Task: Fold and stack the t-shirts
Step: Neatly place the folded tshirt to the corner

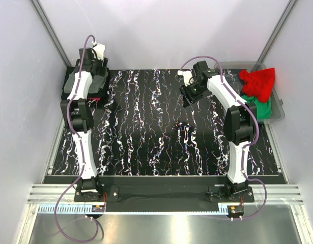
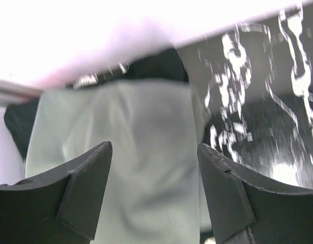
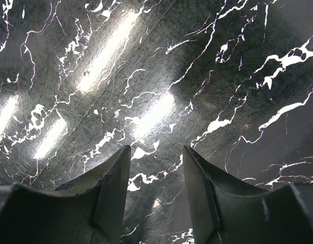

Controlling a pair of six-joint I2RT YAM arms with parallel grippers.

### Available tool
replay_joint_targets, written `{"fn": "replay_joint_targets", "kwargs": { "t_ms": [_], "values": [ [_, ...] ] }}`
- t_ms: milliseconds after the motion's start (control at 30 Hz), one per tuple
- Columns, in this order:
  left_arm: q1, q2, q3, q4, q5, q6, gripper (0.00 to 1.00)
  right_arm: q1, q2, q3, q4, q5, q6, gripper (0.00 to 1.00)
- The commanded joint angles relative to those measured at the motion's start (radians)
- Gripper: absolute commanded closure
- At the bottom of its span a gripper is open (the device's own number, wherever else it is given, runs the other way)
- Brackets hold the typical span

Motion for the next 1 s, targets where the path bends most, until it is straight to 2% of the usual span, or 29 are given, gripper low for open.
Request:
{"fn": "replay_joint_targets", "kwargs": {
  "t_ms": [0,100,167,233,300,500,633,700,833,967],
  "values": [
    [0.005,0.086,0.105,0.148,0.032,-0.06,0.3,0.004,-0.009,-0.002,0.015,-0.007,0.0,0.48],
    [0.003,0.114,0.104,0.213,-0.02,-0.08,0.35,0.004,-0.009,0.0,0.015,0.007,-0.005,0.47],
    [0.003,0.14,0.112,0.254,-0.042,-0.08,0.35,0.004,-0.009,0.002,0.015,0.011,-0.008,0.47],
    [0.005,0.169,0.133,0.26,-0.034,-0.059,0.33,0.006,-0.007,-0.002,0.015,0.017,-0.01,0.47],
    [0.005,0.209,0.158,0.291,-0.045,-0.056,0.26,0.006,-0.006,-0.003,0.012,0.02,-0.011,0.48],
    [-0.008,0.247,0.17,0.453,-0.1,-0.054,0.11,0.021,0.003,-0.003,0.007,0.037,-0.019,0.47],
    [-0.012,0.197,0.17,0.518,-0.155,-0.069,0.09,0.029,0.005,0.0,0.004,0.045,-0.025,0.47],
    [-0.011,0.166,0.124,0.558,-0.18,-0.063,0.09,0.033,0.008,-0.002,0.006,0.046,-0.025,0.47],
    [-0.021,0.092,0.023,0.671,-0.164,0.109,0.1,0.042,0.011,-0.008,0.006,0.037,-0.02,0.47],
    [-0.023,0.124,0.078,0.662,-0.29,0.214,0.11,0.052,0.009,-0.012,0.007,0.031,-0.02,0.47]
  ]
}}
